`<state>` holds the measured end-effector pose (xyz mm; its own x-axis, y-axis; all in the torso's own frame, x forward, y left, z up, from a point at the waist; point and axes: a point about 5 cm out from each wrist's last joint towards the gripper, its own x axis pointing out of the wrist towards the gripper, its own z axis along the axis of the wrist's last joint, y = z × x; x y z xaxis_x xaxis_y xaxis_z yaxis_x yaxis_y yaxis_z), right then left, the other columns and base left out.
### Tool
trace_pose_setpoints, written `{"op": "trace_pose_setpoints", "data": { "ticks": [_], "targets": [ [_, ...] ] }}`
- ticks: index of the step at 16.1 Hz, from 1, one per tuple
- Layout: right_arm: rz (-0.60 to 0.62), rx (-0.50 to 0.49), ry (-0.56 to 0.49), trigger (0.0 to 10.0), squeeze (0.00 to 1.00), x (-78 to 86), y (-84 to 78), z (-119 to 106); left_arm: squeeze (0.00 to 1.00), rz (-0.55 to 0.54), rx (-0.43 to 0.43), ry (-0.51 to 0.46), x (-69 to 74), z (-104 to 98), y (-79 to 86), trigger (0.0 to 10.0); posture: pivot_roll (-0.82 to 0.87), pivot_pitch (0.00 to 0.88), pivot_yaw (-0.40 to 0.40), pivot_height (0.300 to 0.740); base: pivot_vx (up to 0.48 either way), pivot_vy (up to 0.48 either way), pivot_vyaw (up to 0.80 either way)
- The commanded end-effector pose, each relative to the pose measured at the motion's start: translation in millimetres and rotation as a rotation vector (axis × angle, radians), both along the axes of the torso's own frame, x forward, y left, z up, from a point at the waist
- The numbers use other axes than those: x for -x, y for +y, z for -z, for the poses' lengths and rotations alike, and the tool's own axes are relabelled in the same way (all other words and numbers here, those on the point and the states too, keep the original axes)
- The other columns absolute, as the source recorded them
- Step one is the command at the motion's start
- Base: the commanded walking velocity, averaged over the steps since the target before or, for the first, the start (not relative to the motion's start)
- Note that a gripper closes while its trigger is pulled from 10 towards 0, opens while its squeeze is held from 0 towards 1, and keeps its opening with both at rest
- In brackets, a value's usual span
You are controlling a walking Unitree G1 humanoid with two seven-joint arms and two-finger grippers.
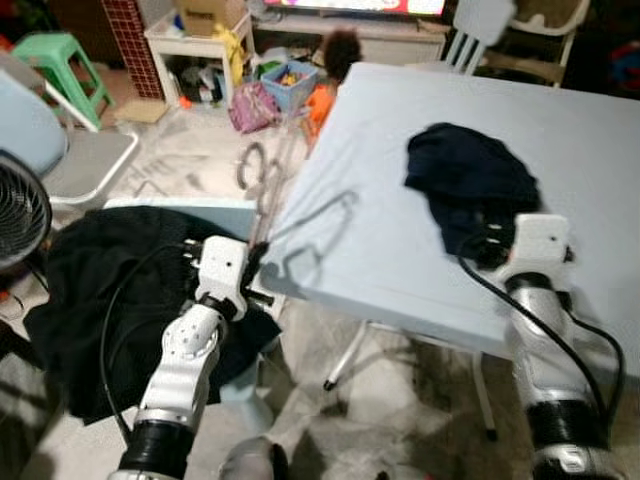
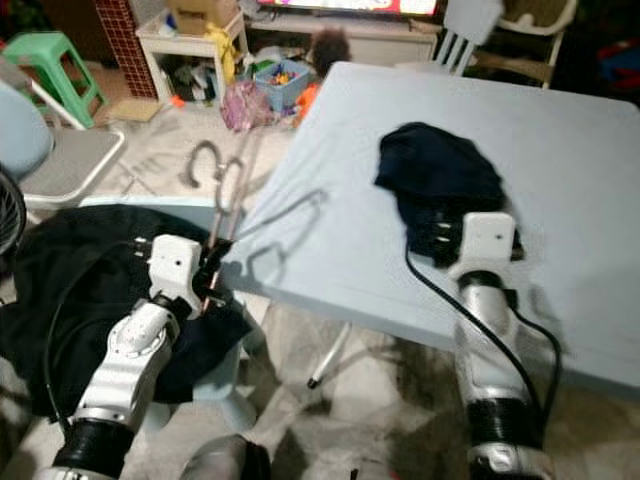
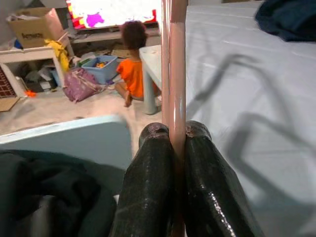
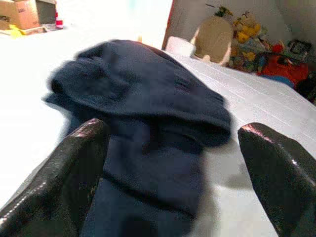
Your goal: Hang hanger
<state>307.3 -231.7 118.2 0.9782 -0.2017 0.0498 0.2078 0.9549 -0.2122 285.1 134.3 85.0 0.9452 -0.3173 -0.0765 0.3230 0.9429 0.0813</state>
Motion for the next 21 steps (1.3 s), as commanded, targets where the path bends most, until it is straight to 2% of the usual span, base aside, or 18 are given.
{"op": "trace_pose_setpoints", "data": {
  "ticks": [1, 3, 6, 8, 12, 18, 21],
  "targets": [
    [0.013, 0.005, -0.024, 10.0, 0.0, -4.5, -7.3, -9, 0.0, 0.001, -0.008, 0.0, -1.2, -1, 1.9, 10.0, -0.03, 0.0, 0.008, 0.74, 0.0, 0.48, 0.0],
    [-0.002, -0.01, -0.029, 10.0, 0.0, -6.9, -10.0, -14, 0.0, 0.002, -0.011, 0.001, -1.0, -1, 2.2, 10.0, -0.03, 0.0, 0.009, 0.74, 0.0, 0.48, 0.0],
    [-0.064, -0.048, -0.016, 10.0, 0.0, -4.9, -3.8, -12, 0.0, 0.006, -0.038, -0.008, -2.7, -1, 6.0, 10.0, -0.03, 0.0, 0.012, 0.74, 0.0, 0.358, 0.0],
    [-0.062, -0.052, -0.01, 10.0, 0.0, -4.2, -2.5, -9, 0.0, 0.013, -0.065, -0.02, -4.5, -2, 8.7, 10.0, -0.03, 0.0, 0.015, 0.74, 0.0, 0.0, 0.0],
    [-0.073, -0.074, 0.002, 10.0, 0.0, -4.7, 2.1, -5, 0.0, 0.016, -0.066, -0.011, -8.4, 0, 14.7, 10.0, -0.03, 0.0, 0.015, 0.74, 0.0, 0.0, 0.0],
    [-0.084, -0.087, 0.026, 10.0, 0.0, -4.5, 3.9, 0, 0.0, 0.031, -0.048, -0.015, -6.6, 2, 6.7, 10.0, -0.03, 0.0, 0.012, 0.74, 0.0, 0.0, -0.62],
    [-0.085, -0.087, 0.03, 10.0, 0.0, -4.7, 3.8, 0, 0.0, 0.038, -0.046, -0.011, -5.9, 3, 4.2, 10.0, -0.04, 0.0, 0.014, 0.74, 0.0, 0.0, 0.0]
  ]
}}
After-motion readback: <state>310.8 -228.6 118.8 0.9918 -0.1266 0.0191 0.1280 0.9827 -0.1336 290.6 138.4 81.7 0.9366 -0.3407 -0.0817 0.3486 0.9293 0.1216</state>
